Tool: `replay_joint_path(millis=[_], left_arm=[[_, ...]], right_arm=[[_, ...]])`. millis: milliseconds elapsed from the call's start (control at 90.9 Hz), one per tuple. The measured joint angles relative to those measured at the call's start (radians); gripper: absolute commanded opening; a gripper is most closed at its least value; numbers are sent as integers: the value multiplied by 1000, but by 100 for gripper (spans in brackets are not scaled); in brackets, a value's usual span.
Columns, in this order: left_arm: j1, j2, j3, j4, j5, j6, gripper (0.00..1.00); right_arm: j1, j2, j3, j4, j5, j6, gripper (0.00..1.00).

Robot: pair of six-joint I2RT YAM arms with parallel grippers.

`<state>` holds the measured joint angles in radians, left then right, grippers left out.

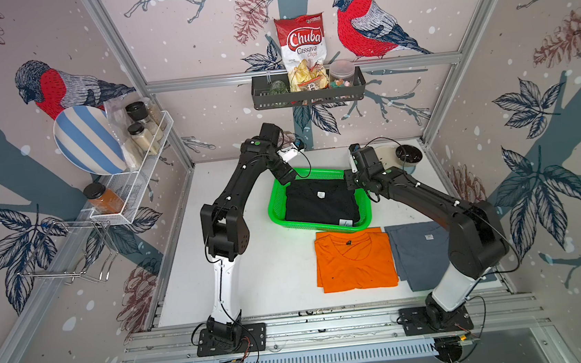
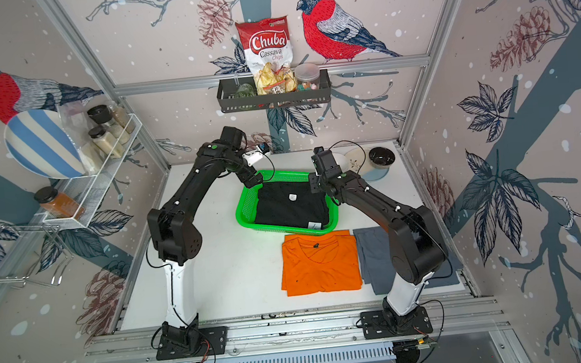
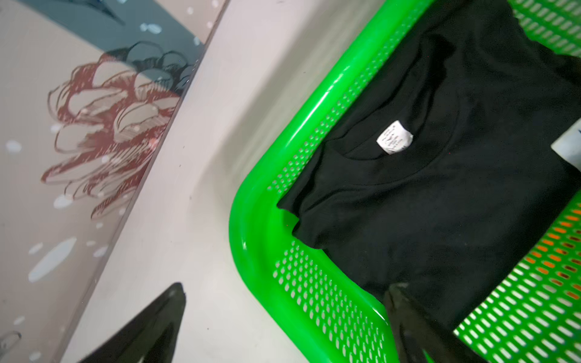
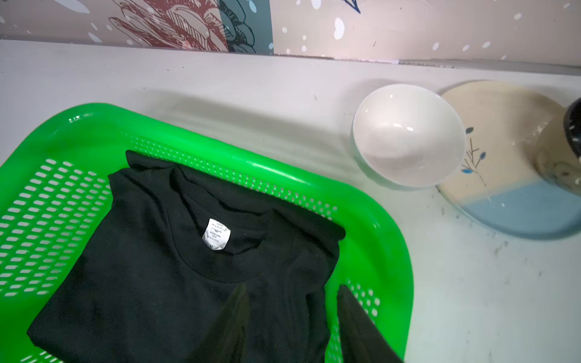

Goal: Put the folded t-shirts into the basket
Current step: Place the T-shirt in the bin.

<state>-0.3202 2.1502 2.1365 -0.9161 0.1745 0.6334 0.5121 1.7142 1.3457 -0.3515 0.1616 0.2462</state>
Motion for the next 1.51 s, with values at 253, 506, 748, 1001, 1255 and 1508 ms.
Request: replay_joint_path(millis=[253, 506, 748, 1001, 1255, 1508], left_arm=[[56, -74, -310, 164, -77, -280, 96], [56, -127, -496, 294, -72, -347, 94], [56, -188, -629, 395, -63, -375, 91], [56, -250, -730, 469, -45, -382, 89], [56, -304, -821, 526, -18, -405, 90], [56, -339, -826, 561, -13, -423, 90]], right_arm=[[-10, 213, 196, -240, -42, 253, 44], [-23, 411, 308, -349, -61, 364, 32], [5, 460, 311, -359, -13, 388, 21], [22, 424, 298, -405, 39, 387, 12], [63, 350, 325, -487, 45, 380, 34], [158, 274, 363, -443, -40, 293, 35]])
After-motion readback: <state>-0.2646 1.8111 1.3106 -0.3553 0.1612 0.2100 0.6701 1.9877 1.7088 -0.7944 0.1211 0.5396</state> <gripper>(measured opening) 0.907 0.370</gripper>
